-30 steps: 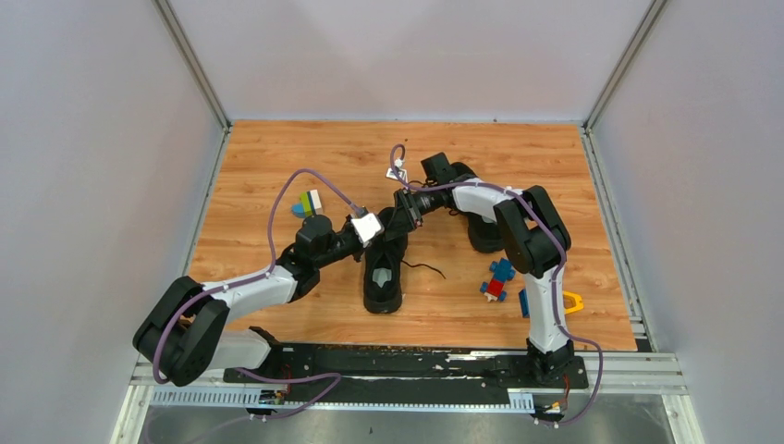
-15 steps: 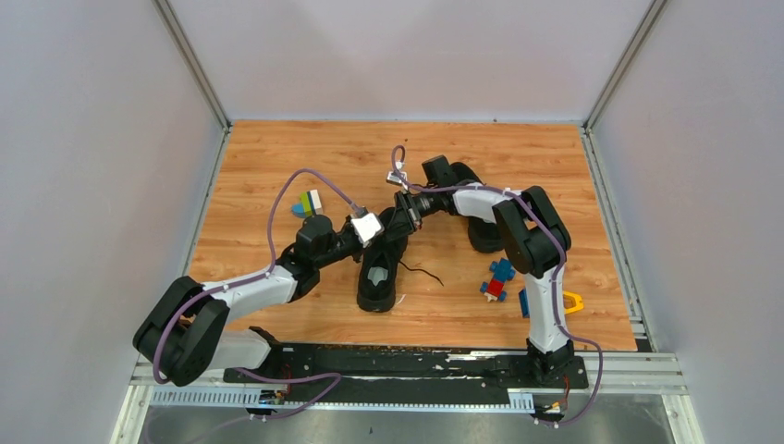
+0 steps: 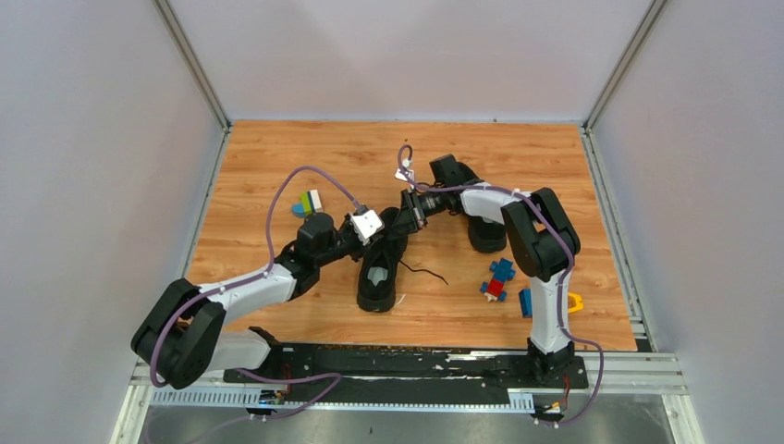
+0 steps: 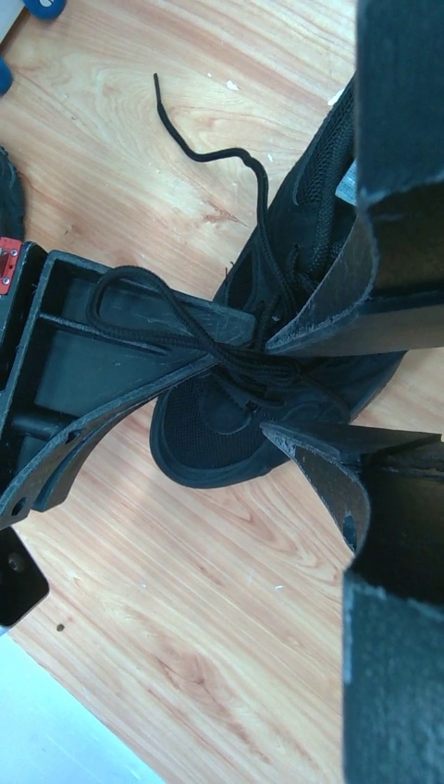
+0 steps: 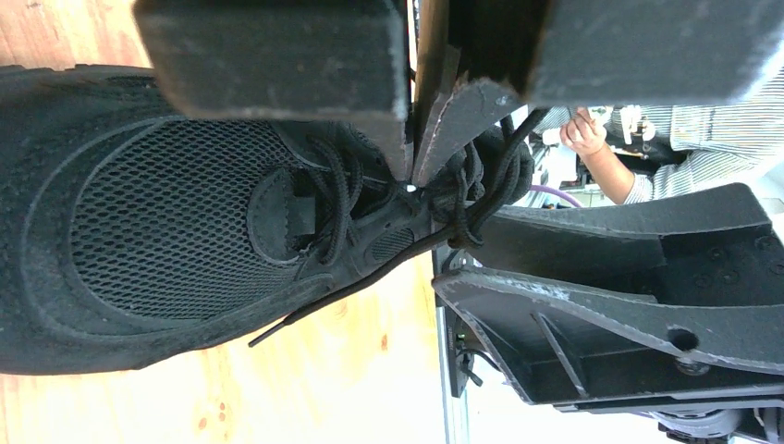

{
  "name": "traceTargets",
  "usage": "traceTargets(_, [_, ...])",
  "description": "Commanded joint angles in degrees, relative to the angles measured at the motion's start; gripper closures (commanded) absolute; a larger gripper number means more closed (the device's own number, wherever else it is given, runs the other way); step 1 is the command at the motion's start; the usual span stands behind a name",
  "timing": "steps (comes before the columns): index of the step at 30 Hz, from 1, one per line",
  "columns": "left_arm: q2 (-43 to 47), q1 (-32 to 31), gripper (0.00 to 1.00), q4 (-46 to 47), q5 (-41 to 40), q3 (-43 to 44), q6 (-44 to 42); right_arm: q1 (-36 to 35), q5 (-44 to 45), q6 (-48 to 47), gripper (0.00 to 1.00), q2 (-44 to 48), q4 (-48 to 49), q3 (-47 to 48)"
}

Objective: Tie the shoes
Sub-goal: Cross the shoelace with the shoelace.

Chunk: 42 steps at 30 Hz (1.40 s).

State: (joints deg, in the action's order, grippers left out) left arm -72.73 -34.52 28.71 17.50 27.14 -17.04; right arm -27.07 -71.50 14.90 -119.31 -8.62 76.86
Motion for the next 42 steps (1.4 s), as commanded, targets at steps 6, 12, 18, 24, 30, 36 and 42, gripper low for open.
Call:
traceTargets(6, [2.2,-0.3,0.61,-2.7,1.2,3.4,-2.1,0.2,0.2,-2.9,0.93,1.9,-1.2,1.2])
traceTargets(12, [1.9,0.2,0.6,-6.9,3.9,5.2,-5.4,-0.4,-2.4,-3.4,0.86,1.3,-1.1,2.1])
traceTargets(18, [1.9,1.4,0.62,-8.7,6.3,6.1,-6.2,-1.4,-3.7,-3.5,0.82,0.4,-1.1,3.2])
traceTargets(24, [1.8,1.4,0.63,-9.7,7.7,6.1,-7.0,-1.9,-5.0,-3.1,0.8,-0.7,-1.1,4.2])
traceTargets(30, [2.3,1.5,0.66,-11.5,7.9,6.2,-7.7,-2.1,-6.0,-2.9,0.8,-1.3,-1.0,4.6])
traceTargets(36, [2.1,1.5,0.67,-11.2,9.1,5.9,-7.1,-2.3,-7.2,-2.3,0.79,-1.7,-0.8,4.8])
traceTargets(42, [1.6,1.5,0.67,-8.9,8.5,5.5,-6.6,-2.6,-8.1,-1.9,0.79,-2.3,-0.8,5.0])
